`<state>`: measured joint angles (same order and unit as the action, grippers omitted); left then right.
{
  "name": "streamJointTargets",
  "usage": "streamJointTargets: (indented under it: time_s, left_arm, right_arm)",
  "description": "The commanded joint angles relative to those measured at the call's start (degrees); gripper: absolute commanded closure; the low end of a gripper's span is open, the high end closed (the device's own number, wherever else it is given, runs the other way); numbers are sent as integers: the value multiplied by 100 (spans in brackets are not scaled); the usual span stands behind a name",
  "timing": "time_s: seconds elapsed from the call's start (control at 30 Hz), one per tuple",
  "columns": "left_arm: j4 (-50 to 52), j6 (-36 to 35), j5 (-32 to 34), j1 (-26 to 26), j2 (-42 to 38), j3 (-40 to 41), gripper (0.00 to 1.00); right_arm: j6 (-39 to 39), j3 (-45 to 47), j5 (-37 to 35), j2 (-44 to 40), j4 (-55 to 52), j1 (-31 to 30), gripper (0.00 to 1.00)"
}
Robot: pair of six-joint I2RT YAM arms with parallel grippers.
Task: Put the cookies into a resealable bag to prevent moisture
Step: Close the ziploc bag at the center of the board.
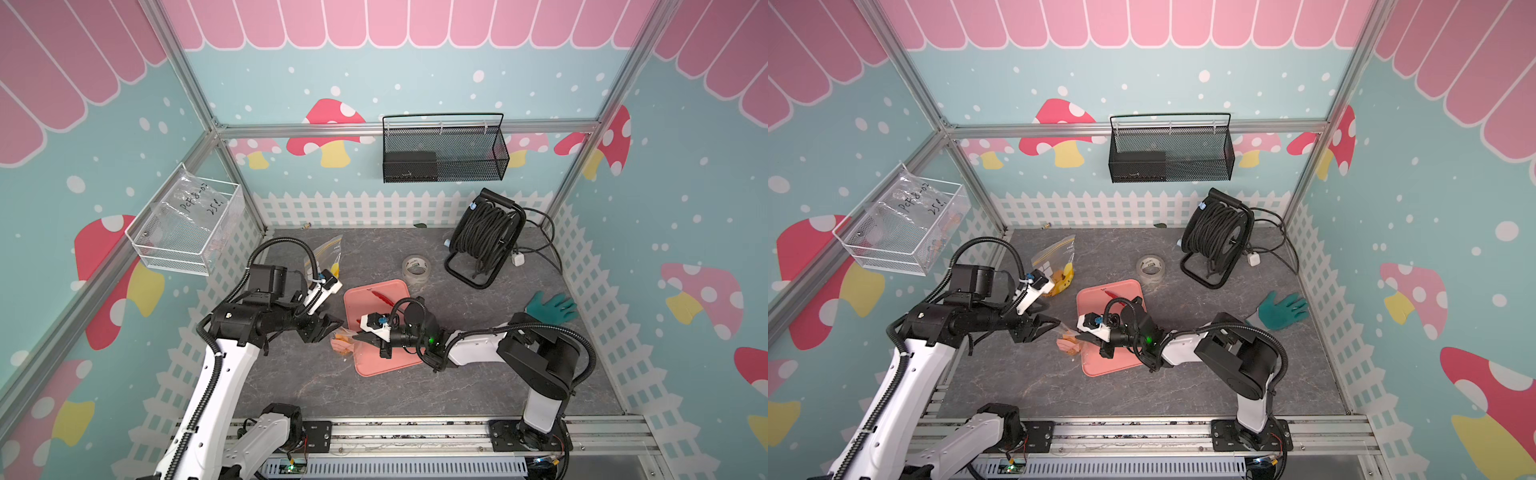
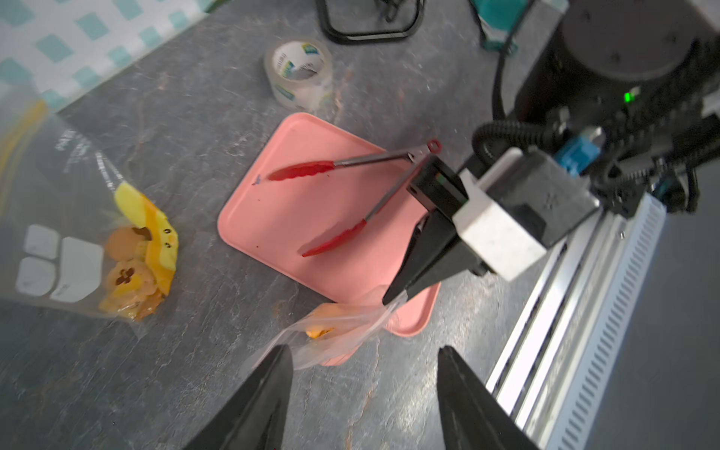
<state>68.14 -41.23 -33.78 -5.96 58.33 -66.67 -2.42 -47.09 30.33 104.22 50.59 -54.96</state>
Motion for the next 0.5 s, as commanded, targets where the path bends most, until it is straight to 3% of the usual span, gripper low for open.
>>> streamJointTargets:
  time_s: [0.0,0.13,0.47]
  left_arm:
    - [736,-2054,-403,-82,303,16,38]
    - [498,-2825,-148,-357,705,202,39]
    - [-1049,-2712,301,-736,1032,965,48]
  right_arm:
    - [-288,51,401,-173,220,89,100]
    - [-425,11,471,-153,124,145,100]
    - [-325,-98,610,-69,39,250,100]
